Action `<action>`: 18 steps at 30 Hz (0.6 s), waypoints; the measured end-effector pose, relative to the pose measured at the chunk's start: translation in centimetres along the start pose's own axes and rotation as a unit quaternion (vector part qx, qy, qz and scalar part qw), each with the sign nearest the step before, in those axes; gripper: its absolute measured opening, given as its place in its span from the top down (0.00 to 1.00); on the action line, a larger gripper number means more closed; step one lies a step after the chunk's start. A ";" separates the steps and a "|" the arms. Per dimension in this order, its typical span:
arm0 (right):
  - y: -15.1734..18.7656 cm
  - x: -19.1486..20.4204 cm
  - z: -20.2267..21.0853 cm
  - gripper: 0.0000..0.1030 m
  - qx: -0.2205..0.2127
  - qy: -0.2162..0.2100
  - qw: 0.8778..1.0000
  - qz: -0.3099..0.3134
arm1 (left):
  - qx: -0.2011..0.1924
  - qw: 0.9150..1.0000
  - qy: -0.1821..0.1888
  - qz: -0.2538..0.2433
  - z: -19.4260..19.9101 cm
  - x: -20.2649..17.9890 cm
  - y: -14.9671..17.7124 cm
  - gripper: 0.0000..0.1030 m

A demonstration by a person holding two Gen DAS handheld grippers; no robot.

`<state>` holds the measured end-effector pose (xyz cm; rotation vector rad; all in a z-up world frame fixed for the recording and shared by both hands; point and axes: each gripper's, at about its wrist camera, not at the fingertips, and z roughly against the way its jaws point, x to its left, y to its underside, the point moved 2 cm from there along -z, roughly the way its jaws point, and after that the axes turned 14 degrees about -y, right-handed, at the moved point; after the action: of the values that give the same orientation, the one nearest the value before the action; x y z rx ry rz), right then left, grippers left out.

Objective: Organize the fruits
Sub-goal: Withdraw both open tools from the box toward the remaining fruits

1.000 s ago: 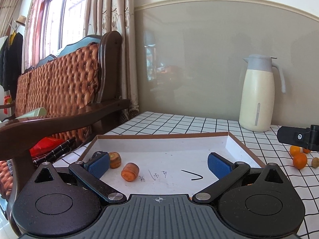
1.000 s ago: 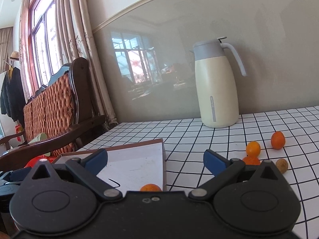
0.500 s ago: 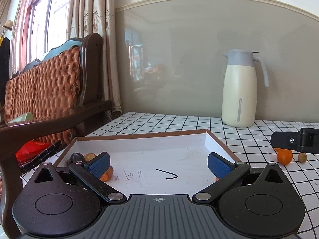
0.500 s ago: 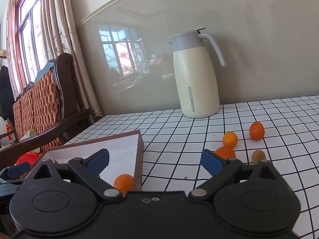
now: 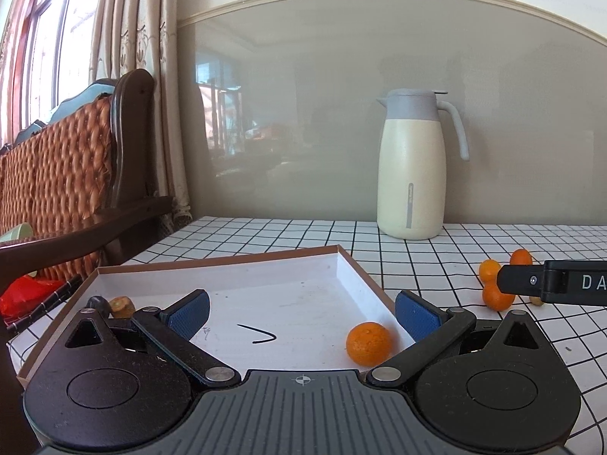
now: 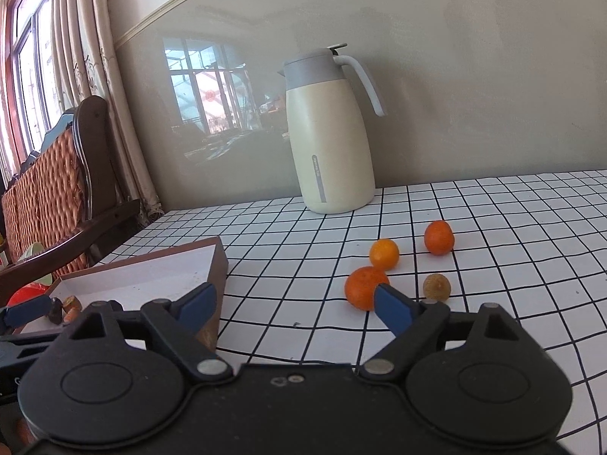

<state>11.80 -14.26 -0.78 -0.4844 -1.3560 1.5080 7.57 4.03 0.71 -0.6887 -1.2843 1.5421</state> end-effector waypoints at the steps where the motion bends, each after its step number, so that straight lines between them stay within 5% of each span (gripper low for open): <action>1: 0.1 -0.2 0.1 0.20 0.002 0.003 1.000 -0.002 | -0.001 1.000 0.002 -0.001 0.1 -0.2 0.0 0.00; 18: 0.5 -4.2 2.7 0.32 0.013 0.056 0.998 -0.012 | -0.007 0.998 0.057 -0.023 1.4 -5.2 0.2 0.00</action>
<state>11.12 -19.09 -1.79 -0.5274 -1.2497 1.4549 8.16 -1.27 0.10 -0.7410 -1.2190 1.4359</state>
